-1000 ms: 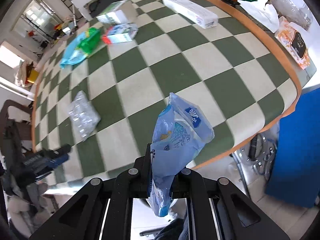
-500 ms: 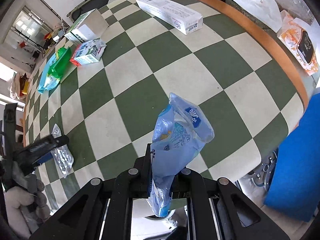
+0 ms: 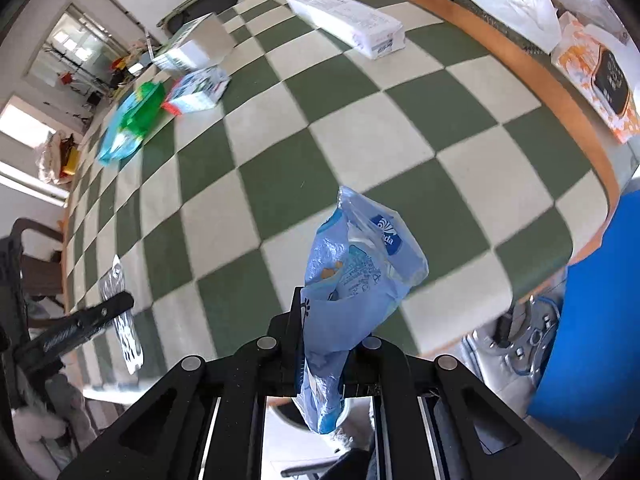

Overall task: Collect trash
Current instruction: 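Lift the blue bag and silver blister pack and carry both toward the bin, then open both tools over the bin, dropping the bag and blister pack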

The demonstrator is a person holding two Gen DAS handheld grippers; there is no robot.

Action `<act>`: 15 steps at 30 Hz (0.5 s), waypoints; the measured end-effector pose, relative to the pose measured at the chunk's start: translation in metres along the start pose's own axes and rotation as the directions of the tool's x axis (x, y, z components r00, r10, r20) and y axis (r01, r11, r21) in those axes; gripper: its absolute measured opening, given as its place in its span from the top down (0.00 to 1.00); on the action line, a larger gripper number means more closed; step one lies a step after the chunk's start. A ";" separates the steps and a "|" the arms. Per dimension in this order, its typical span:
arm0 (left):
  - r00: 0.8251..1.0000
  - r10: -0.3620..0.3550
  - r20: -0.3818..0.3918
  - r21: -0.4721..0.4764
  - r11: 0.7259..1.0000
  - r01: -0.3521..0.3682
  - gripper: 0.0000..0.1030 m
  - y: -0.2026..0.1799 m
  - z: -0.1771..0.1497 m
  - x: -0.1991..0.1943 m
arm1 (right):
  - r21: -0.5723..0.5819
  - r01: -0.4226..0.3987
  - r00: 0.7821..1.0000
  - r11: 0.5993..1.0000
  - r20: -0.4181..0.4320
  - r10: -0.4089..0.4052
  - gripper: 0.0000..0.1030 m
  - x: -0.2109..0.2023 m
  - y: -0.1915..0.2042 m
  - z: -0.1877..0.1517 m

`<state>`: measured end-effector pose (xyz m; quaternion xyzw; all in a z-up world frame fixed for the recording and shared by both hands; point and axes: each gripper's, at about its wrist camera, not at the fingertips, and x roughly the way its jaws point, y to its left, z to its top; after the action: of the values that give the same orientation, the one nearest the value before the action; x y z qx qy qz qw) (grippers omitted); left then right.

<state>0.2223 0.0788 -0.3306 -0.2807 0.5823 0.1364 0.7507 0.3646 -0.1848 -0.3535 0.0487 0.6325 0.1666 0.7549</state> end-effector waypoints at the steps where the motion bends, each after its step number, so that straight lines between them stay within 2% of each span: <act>1: 1.000 -0.011 -0.001 -0.008 1.000 0.011 0.39 0.009 -0.014 -0.006 | -0.009 -0.009 1.000 1.000 -0.006 0.009 0.89 -0.002 0.002 -0.008; 4: 0.999 -0.038 -0.012 -0.044 0.998 0.038 0.39 0.030 -0.055 -0.019 | -0.035 -0.055 0.998 0.998 -0.046 0.053 0.89 -0.002 0.006 -0.043; 8: 0.997 -0.042 -0.060 -0.087 0.996 0.036 0.39 0.066 -0.116 -0.014 | -0.053 -0.104 0.985 0.993 -0.144 0.095 0.89 0.012 0.006 -0.111; 11: 0.991 -0.036 -0.129 -0.137 0.990 0.018 0.40 0.097 -0.150 0.027 | -0.037 -0.142 0.958 0.989 -0.257 0.128 0.89 0.048 0.004 -0.164; 13: 0.986 -0.038 -0.165 -0.164 0.986 0.010 0.40 0.114 -0.166 0.056 | -0.012 -0.172 0.931 0.985 -0.329 0.159 0.89 0.084 0.001 -0.196; 15: 0.980 -0.042 -0.196 -0.192 0.981 0.003 0.39 0.132 -0.179 0.094 | 0.058 -0.201 0.890 0.978 -0.405 0.208 0.89 0.135 -0.005 -0.229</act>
<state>0.0362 0.0698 -0.4844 -0.3702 0.6353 0.1544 0.6599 0.1627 -0.1789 -0.5270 0.0846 0.7690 0.2469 0.5836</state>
